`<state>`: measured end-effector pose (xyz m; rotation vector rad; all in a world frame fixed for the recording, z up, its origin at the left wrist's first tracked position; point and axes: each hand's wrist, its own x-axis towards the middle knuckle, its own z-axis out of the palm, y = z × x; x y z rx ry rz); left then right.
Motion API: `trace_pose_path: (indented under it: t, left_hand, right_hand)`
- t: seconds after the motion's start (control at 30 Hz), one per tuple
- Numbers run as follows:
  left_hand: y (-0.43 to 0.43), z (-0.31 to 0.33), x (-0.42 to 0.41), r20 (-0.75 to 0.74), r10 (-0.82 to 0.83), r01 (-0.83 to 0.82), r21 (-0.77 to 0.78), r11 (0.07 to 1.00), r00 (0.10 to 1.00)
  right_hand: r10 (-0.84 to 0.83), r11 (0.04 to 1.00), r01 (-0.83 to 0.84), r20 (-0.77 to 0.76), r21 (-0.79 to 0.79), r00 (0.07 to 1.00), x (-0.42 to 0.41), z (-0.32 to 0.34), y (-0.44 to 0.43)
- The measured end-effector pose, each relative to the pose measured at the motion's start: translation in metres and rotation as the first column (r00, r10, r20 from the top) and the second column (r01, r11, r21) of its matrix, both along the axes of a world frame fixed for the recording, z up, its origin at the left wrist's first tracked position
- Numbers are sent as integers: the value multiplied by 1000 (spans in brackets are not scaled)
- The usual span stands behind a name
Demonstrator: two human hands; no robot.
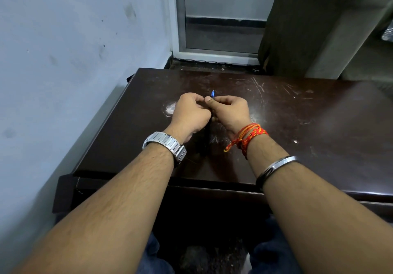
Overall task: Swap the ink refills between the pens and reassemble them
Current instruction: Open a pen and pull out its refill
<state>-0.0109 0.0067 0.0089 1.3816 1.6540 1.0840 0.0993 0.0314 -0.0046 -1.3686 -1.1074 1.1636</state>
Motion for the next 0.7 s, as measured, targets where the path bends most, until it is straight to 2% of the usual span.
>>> trace_pose_path:
  t: [0.17, 0.3, 0.47, 0.7]
  left_hand:
    - [-1, -2, -3, -151, -32, 31, -13, 999, 988]
    - [-5, 0, -2, -274, 5, 2, 23, 1000, 962]
    - [-3, 0, -2, -256, -27, 21, -27, 999, 966]
    - [0, -5, 0, -242, -22, 17, -21, 1000, 970]
  right_hand:
    - [-59, 998, 58, 34, 30, 998, 0, 2, 1]
    - [-65, 998, 64, 60, 27, 996, -1, 4, 1]
    - [-74, 997, 75, 16, -23, 997, -2, 5, 3]
    - [-22, 1000, 20, 56, 21, 998, -2, 4, -3]
